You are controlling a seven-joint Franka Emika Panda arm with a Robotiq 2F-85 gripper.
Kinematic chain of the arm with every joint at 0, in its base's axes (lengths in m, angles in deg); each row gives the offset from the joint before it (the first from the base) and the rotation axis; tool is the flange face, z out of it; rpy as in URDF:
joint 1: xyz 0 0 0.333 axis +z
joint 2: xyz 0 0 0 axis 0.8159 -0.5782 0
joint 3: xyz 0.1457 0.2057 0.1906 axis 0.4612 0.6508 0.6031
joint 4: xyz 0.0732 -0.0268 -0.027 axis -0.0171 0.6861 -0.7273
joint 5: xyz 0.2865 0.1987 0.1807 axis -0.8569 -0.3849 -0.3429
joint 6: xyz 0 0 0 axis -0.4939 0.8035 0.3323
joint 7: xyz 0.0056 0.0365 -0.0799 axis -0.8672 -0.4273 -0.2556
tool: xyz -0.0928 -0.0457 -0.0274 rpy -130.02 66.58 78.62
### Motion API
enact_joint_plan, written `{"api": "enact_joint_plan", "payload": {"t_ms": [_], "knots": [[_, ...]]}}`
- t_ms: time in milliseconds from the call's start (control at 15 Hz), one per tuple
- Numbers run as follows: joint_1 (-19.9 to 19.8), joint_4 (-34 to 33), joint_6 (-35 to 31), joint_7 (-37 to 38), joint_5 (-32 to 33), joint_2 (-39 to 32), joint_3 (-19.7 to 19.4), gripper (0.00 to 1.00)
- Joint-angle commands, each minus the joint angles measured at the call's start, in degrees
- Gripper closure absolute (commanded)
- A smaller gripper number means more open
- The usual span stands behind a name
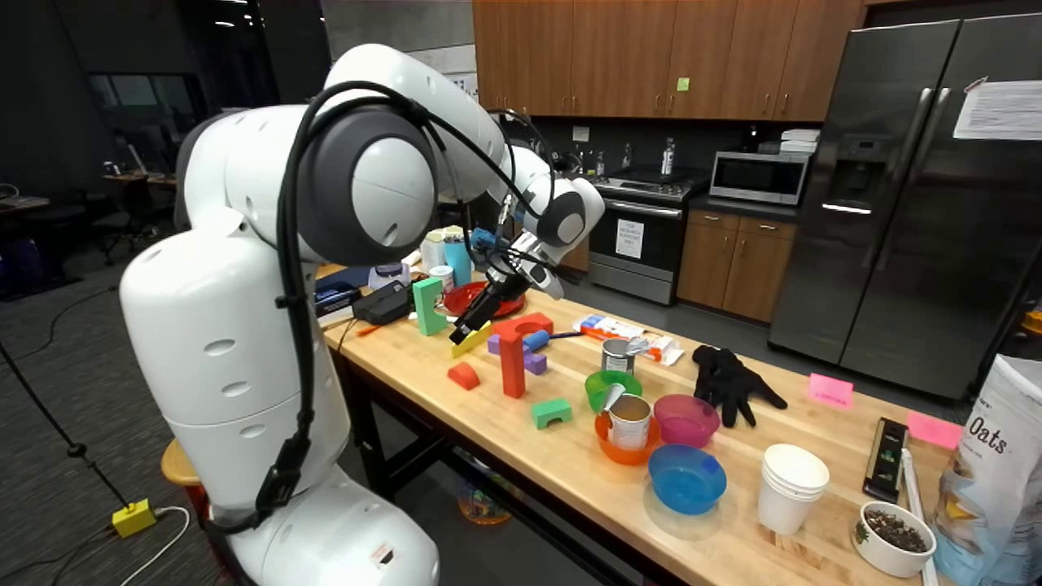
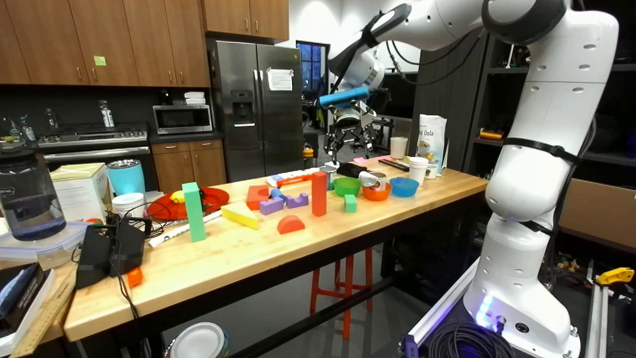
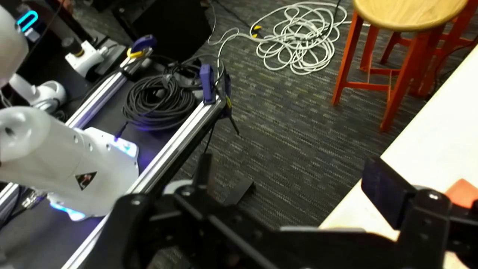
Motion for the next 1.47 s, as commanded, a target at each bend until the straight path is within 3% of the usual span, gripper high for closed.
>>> {"api": "enact_joint_plan", "payload": {"t_ms": [0, 600, 933, 1200, 1400], "knots": [[1.16, -4.55, 0.83, -5.22, 7.98, -1.11, 1.13, 0.00], [3.50, -7.84, -3.25, -23.82, 25.79, -0.68, 3.37, 0.00], [3.74, -9.50, -9.83, -35.83, 33.77, -1.55, 3.59, 0.00], [3.62, -10.24, -17.52, -45.97, 35.69, -2.73, 3.34, 0.00], [3.45, -12.21, -18.93, -50.67, 33.85, -5.16, 3.15, 0.00]]}}
